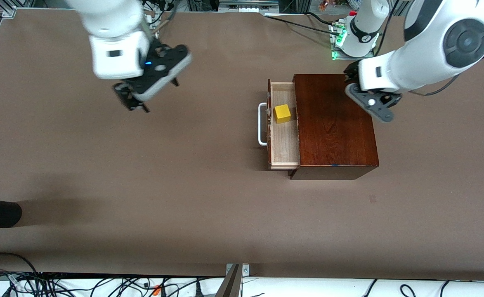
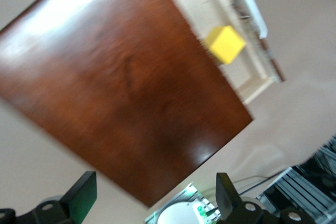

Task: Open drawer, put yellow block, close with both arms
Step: 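Retract the right gripper while the left gripper moves to the drawer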

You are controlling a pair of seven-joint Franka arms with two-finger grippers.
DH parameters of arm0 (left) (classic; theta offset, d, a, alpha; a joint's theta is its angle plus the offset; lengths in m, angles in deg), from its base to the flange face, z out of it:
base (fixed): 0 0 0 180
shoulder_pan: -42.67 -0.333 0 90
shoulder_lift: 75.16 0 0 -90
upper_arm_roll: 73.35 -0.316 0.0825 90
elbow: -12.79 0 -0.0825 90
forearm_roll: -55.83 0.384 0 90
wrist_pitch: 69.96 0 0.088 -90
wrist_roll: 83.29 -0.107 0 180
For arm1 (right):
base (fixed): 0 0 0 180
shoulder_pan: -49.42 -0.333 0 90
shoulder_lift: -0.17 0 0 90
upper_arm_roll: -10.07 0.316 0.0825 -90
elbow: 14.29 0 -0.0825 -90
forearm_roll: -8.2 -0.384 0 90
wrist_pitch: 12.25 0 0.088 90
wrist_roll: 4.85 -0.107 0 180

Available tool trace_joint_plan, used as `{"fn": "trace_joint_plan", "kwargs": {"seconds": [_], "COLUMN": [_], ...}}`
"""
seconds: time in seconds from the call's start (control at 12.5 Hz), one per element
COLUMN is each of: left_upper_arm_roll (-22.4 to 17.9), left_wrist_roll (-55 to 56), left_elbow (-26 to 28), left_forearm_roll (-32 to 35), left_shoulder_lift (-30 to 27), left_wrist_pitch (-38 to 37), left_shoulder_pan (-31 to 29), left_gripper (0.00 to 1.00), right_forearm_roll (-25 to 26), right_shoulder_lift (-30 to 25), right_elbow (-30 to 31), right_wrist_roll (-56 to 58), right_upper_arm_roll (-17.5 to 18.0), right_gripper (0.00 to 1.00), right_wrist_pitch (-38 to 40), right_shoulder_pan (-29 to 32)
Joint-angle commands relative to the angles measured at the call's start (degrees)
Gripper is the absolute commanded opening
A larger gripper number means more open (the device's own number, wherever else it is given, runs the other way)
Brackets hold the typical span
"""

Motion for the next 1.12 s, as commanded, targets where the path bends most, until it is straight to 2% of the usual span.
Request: {"fn": "trace_joint_plan", "kwargs": {"seconds": [0.0, 0.24, 0.56, 0.72, 0.8, 0.96, 1.04], "left_upper_arm_roll": [-0.1, 1.0, 1.2, 1.1, 1.1, 1.2, 1.1], "left_wrist_roll": [-2.8, -6.0, -21.7, -32.4, -35.1, -35.1, -34.9], "left_elbow": [-8.4, -10.4, -10.4, -10.4, -10.4, -9.4, -8.4], "left_forearm_roll": [-3.9, -5.3, -5.0, -4.8, -3.8, 4.8, 6.4], "left_shoulder_lift": [7.6, 12.2, 19.7, 23.6, 24.7, 25.0, 25.1], "left_wrist_pitch": [0.6, 9.6, 24.3, 29.8, 30.5, 30.4, 30.2], "left_shoulder_pan": [4.6, 11.8, 19.4, 20.5, 21.1, 24.6, 25.3], "left_gripper": [1.00, 1.00, 1.00, 1.00, 1.00, 1.00, 1.00], "right_forearm_roll": [-1.7, -2.2, -3.9, -3.9, -3.9, -4.4, -4.4], "right_shoulder_lift": [-7.8, -14.7, -22.9, -23.6, -23.6, -23.7, -23.7], "right_elbow": [8.6, 16.6, 27.8, 31.6, 34.0, 38.2, 39.5], "right_wrist_roll": [-1.1, -1.5, -4.8, -7.5, -7.9, -10.7, -13.3], "right_upper_arm_roll": [-4.5, -8.1, -7.7, -7.9, -7.9, -8.1, -8.2], "right_gripper": [1.00, 1.00, 1.00, 1.00, 1.00, 1.00, 1.00], "right_wrist_pitch": [0.2, -0.2, -1.8, -3.7, -5.7, -9.7, -10.4], "right_shoulder_pan": [-0.4, 0.9, 9.6, 11.9, 13.2, 15.2, 15.4]}}
